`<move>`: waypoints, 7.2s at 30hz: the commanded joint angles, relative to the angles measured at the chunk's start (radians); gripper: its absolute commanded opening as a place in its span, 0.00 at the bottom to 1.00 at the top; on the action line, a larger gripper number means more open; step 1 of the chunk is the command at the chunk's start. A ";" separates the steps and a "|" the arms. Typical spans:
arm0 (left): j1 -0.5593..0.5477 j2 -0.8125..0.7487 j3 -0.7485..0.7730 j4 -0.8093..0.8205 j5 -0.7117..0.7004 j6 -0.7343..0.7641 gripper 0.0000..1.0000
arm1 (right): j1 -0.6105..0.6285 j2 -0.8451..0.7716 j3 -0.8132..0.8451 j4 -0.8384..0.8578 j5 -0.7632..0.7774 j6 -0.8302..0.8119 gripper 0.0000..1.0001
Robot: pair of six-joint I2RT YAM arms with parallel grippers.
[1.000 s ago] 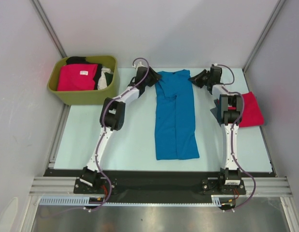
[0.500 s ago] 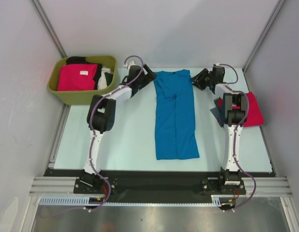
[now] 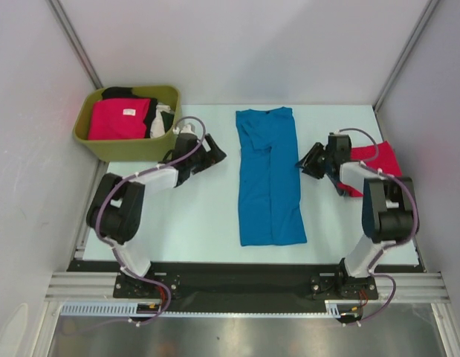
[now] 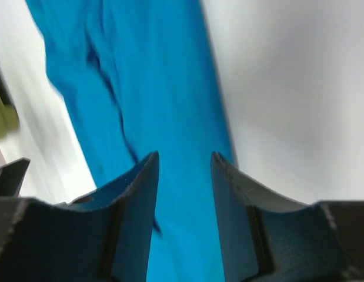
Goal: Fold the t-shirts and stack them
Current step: Fold the tshirt
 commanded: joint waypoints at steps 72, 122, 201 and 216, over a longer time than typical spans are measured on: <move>-0.548 -0.423 -0.626 -0.015 0.135 -0.106 0.44 | 0.899 -0.725 -0.447 -0.783 0.655 0.462 0.00; -0.126 0.157 0.299 -0.216 0.327 0.019 0.01 | 0.162 -0.042 0.319 -0.421 0.275 -0.083 0.00; -0.195 0.102 -0.063 -0.108 0.184 0.054 0.51 | 0.098 -0.139 -0.195 -0.111 0.103 -0.123 0.00; -0.197 0.022 -0.125 -0.031 0.189 0.052 0.00 | 0.099 -0.219 -0.221 -0.117 0.045 -0.115 0.00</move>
